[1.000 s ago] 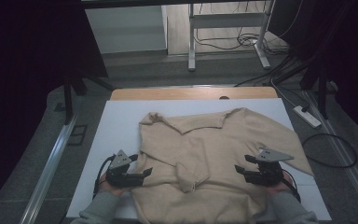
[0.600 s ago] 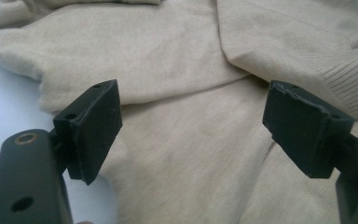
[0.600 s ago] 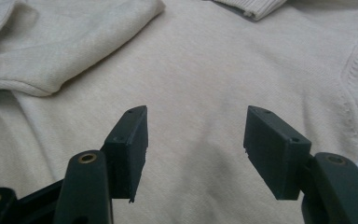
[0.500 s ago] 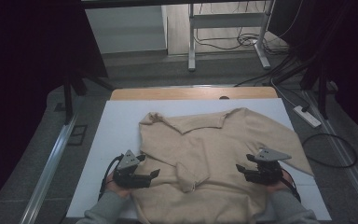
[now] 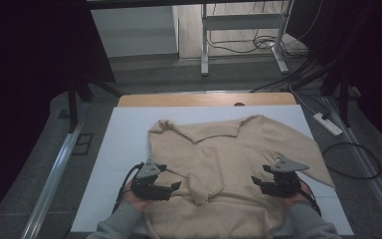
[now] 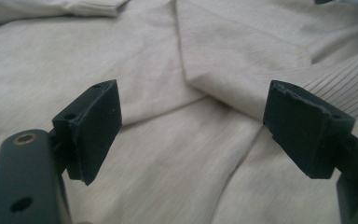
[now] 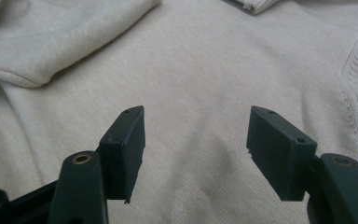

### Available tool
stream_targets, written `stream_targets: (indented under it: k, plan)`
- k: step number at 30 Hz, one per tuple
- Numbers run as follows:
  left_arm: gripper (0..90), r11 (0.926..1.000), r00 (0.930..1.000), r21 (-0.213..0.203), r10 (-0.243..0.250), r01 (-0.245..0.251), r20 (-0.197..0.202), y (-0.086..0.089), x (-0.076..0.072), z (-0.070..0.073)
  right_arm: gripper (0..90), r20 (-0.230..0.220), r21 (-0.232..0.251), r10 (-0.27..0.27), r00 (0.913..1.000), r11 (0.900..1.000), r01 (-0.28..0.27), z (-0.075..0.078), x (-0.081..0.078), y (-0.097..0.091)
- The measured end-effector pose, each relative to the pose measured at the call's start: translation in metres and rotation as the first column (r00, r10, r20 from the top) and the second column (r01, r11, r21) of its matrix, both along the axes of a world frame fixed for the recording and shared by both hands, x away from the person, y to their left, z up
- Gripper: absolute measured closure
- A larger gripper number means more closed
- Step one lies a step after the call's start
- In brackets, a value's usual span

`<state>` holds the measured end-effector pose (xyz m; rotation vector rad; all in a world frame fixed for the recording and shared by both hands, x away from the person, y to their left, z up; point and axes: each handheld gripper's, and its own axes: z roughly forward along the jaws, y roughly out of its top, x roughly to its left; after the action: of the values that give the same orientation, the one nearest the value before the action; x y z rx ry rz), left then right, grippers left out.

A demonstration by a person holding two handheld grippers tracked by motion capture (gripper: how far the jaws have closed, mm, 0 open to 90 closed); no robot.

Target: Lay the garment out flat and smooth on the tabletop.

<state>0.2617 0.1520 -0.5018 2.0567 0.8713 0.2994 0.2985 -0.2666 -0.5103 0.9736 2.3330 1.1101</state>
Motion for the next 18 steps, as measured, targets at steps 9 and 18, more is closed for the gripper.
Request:
stream_targets:
  k: [9,18]
  plan:
    - [19.5,0.9993,0.9991,0.02,-0.03,0.031,-0.03,-0.033,0.021,0.002,35.0,-0.001,-0.023,-0.009,1.0,0.9997,0.009,-0.002,0.0,0.001]
    - [19.1,0.9965,0.9937,0.063,-0.048,0.055,-0.101,-0.062,0.051,-0.01,34.4,-0.001,-0.044,-0.016,0.9999,0.9989,0.016,-0.004,0.0,0.001]
